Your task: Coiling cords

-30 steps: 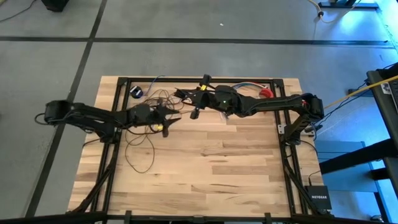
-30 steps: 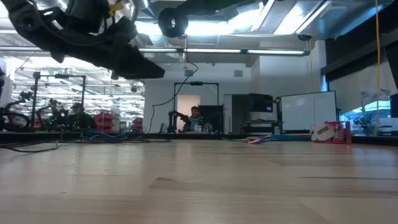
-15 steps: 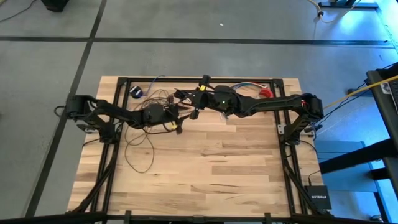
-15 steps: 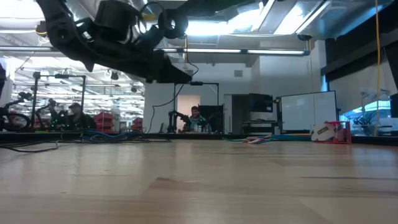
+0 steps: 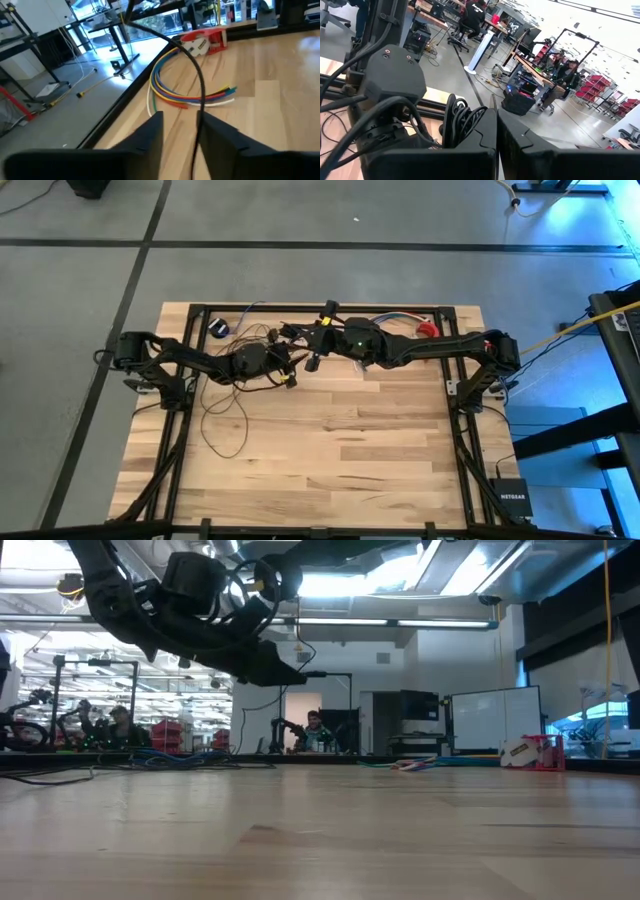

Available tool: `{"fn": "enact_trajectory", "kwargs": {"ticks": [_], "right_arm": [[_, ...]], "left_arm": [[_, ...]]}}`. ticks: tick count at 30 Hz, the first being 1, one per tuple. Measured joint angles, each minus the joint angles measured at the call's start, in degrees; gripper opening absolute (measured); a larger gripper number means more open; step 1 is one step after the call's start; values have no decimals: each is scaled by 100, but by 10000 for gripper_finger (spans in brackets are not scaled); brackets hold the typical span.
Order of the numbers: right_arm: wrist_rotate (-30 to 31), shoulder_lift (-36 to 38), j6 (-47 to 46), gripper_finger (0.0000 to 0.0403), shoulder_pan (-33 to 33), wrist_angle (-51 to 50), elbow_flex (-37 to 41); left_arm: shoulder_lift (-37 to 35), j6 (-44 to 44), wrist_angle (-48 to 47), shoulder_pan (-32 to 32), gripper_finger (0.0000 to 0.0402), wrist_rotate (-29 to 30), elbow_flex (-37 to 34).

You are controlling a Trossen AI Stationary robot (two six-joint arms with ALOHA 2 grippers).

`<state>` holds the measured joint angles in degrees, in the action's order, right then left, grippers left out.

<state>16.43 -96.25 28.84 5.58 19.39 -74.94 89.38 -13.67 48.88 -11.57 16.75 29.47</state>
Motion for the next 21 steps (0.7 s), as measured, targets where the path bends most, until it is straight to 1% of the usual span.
{"fn": "enact_trajectory", "kwargs": {"ticks": [3, 5, 6, 7, 10, 13, 17, 21], "right_arm": [[0, 0, 0, 5, 0, -3, 0], [0, 0, 0, 5, 0, -2, 0], [0, 0, 0, 5, 0, -4, 0], [0, 0, 0, 5, 0, -14, 0], [0, 0, 0, 5, -27, -66, 0], [139, 0, 2, 5, -77, -108, 0], [414, 0, 138, 5, -114, -182, 0], [431, 0, 146, 5, -114, -206, 0]], "left_arm": [[0, -32, -10, -28, 61, 10, 0], [-7, -214, -118, -49, 24, 143, 0], [-26, -328, -231, -50, 12, 268, 0], [-47, -390, -314, -48, 8, 419, 0], [-260, -493, -738, -55, 11, 869, 0], [-662, -498, -1446, -108, 3, 1022, 0], [-1469, -480, -2371, -188, 5, 1129, 0], [-2454, -630, -3192, -312, 2, 1453, 0]]}}
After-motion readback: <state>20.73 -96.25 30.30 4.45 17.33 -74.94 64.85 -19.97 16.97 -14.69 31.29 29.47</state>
